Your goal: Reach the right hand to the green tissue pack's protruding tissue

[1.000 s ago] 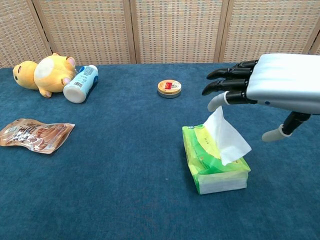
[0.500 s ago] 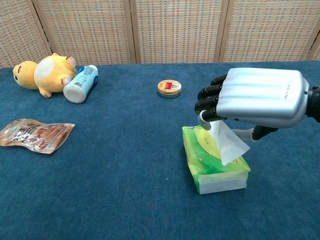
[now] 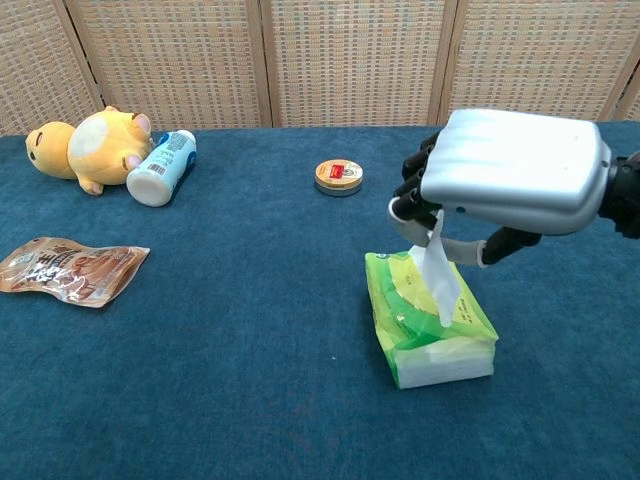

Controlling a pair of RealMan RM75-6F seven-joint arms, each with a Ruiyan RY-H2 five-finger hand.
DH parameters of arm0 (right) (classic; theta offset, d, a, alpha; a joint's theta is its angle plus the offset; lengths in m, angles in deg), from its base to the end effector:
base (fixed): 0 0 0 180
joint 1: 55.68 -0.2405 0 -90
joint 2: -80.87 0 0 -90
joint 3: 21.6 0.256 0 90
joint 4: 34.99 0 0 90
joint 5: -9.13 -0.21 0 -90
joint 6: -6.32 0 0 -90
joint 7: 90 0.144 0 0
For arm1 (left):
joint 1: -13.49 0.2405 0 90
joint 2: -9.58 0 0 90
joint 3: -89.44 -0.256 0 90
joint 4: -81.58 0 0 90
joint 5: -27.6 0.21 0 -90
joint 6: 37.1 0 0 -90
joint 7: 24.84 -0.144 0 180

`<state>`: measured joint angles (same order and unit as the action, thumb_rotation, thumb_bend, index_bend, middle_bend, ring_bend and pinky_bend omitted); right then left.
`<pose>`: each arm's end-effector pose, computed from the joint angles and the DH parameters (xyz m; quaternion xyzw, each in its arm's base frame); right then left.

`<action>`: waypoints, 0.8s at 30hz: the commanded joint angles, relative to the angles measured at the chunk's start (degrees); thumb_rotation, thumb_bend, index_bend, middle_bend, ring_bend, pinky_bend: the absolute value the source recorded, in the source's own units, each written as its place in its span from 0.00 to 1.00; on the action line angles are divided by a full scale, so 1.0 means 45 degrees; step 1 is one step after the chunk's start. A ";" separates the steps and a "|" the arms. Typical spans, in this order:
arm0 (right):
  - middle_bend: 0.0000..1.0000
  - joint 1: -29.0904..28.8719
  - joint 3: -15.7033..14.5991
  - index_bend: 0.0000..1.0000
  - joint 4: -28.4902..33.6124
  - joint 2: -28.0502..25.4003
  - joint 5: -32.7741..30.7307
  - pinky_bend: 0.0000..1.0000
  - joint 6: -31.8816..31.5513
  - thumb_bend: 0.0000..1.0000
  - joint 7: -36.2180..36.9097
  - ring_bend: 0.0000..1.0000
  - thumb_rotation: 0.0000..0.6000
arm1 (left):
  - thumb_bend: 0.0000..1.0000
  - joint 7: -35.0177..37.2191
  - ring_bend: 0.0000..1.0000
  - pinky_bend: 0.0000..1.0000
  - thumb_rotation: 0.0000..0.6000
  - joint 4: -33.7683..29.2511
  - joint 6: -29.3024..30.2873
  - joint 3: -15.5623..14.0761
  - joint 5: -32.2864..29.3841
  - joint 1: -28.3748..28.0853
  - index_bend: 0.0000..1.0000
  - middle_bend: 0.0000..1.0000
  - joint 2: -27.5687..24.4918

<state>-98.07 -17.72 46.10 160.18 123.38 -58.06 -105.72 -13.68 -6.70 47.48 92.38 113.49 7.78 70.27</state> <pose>-0.1227 -0.2973 0.0221 0.8584 0.0334 0.4156 0.2990 -0.3265 0.1877 0.1862 -0.5806 -0.4034 -0.4121 0.5748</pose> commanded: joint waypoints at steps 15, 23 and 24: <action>0.59 -0.0489 0.5035 0.65 0.0167 0.0154 -0.8750 0.54 0.0318 0.67 0.1667 0.49 1.00 | 0.00 0.0282 0.00 0.00 1.00 -0.0051 0.0105 -0.0020 0.0101 0.0041 0.00 0.00 -0.0104; 0.59 -0.1151 0.6137 0.65 -0.1528 0.1659 -1.3464 0.54 0.1317 0.68 0.0464 0.49 1.00 | 0.00 0.0645 0.00 0.00 1.00 0.0033 -0.0068 0.0021 -0.0022 -0.0018 0.00 0.00 -0.0198; 0.59 -0.1245 0.6189 0.65 -0.1761 0.1875 -1.4038 0.54 0.1544 0.68 0.0442 0.49 1.00 | 0.00 0.0710 0.00 0.00 1.00 0.0051 -0.0102 0.0031 -0.0051 -0.0028 0.00 0.00 -0.0215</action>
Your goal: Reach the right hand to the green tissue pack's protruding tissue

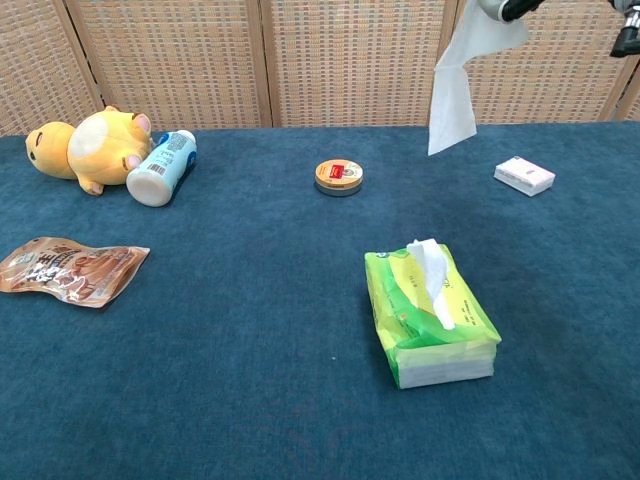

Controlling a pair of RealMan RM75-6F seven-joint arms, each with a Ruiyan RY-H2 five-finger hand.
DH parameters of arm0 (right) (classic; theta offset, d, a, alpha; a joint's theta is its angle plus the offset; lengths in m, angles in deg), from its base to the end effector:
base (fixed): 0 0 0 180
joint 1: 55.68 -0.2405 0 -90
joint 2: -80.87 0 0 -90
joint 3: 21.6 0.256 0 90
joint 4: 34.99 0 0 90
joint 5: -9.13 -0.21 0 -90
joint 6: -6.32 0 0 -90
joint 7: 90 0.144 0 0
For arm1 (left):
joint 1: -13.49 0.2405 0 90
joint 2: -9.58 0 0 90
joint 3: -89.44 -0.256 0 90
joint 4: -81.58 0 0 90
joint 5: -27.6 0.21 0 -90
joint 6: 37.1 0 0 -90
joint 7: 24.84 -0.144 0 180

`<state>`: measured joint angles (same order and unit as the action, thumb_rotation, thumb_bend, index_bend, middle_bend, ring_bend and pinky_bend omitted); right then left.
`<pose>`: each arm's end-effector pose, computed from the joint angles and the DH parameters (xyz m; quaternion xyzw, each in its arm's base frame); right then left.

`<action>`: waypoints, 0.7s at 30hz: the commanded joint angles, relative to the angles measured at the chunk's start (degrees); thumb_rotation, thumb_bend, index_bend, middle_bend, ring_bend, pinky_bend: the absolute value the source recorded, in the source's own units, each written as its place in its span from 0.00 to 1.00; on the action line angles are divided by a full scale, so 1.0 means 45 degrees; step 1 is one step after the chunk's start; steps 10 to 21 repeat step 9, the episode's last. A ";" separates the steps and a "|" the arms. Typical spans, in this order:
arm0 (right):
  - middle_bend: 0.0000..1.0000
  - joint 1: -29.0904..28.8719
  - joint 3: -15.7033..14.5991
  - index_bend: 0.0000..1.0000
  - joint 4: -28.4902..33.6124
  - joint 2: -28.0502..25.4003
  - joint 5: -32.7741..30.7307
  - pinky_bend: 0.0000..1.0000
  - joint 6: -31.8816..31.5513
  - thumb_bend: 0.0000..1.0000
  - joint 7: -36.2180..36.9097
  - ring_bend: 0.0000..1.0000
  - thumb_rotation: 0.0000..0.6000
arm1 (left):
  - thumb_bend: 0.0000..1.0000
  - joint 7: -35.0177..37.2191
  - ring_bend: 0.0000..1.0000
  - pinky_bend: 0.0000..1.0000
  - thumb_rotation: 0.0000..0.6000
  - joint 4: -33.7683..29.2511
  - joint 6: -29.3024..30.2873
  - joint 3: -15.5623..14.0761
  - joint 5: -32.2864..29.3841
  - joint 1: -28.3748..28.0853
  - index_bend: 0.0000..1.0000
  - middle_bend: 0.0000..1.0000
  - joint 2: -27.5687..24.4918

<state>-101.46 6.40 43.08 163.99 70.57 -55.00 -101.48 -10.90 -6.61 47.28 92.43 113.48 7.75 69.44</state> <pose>-0.1151 -0.4342 0.1084 0.5835 -0.3424 0.5285 0.5129 -0.3276 0.1881 0.1910 -0.5739 -0.4133 -0.4209 0.5680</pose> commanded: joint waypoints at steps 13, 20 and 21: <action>0.59 -0.1178 0.0569 0.65 -0.2898 0.2457 -0.3939 0.54 0.2038 0.68 -0.0309 0.49 1.00 | 0.00 0.0450 0.00 0.00 1.00 0.0169 -0.0337 0.0079 -0.0248 -0.0119 0.00 0.00 -0.0099; 0.59 -0.1178 0.0569 0.65 -0.2898 0.2457 -0.3939 0.54 0.2038 0.68 -0.0309 0.49 1.00 | 0.00 0.0450 0.00 0.00 1.00 0.0169 -0.0337 0.0079 -0.0248 -0.0119 0.00 0.00 -0.0099; 0.59 -0.1178 0.0569 0.65 -0.2898 0.2457 -0.3939 0.54 0.2038 0.68 -0.0309 0.49 1.00 | 0.00 0.0450 0.00 0.00 1.00 0.0169 -0.0337 0.0079 -0.0248 -0.0119 0.00 0.00 -0.0099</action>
